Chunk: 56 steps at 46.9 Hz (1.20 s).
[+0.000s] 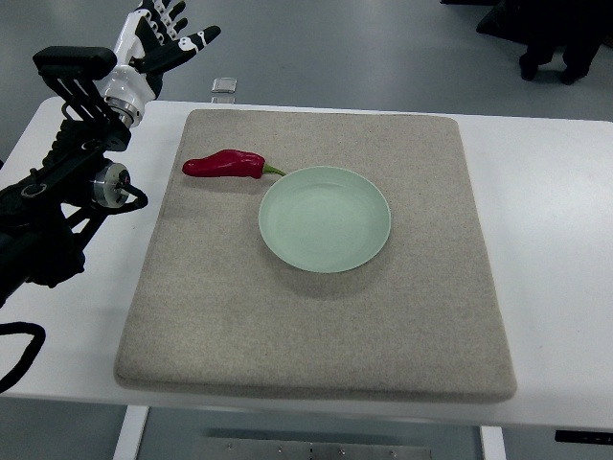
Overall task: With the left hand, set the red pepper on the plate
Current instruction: 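Rotate the left hand palm-down and move it toward the red pepper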
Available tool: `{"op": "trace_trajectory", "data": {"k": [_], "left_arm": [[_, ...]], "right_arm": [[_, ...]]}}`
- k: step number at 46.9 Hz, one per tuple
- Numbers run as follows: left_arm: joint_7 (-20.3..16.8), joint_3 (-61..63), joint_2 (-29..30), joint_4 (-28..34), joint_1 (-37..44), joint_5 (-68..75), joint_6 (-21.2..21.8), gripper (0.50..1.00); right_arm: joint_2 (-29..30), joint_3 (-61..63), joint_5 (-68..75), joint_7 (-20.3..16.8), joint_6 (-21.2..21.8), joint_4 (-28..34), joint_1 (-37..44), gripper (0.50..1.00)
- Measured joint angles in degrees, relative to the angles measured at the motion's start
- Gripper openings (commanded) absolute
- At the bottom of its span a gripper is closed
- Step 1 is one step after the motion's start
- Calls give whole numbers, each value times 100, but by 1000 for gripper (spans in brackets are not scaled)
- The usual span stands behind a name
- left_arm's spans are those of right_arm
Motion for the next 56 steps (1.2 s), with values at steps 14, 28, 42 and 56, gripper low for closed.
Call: {"op": "trace_trajectory", "data": {"k": [14, 28, 42, 56], "left_arm": [[32, 55, 16, -9, -10, 1988, 41, 994], [92, 219, 171, 20, -132, 3340, 27, 984], [270, 283, 312, 37, -243, 4750, 22, 984], [285, 479, 389, 27, -332, 5732, -45, 986]], "right_arm": [[0, 0, 0, 0, 0, 1, 1, 932], [0, 0, 0, 0, 0, 0, -2, 932], [0, 0, 0, 0, 0, 1, 1, 932], [0, 0, 0, 0, 0, 1, -1, 932]]}}
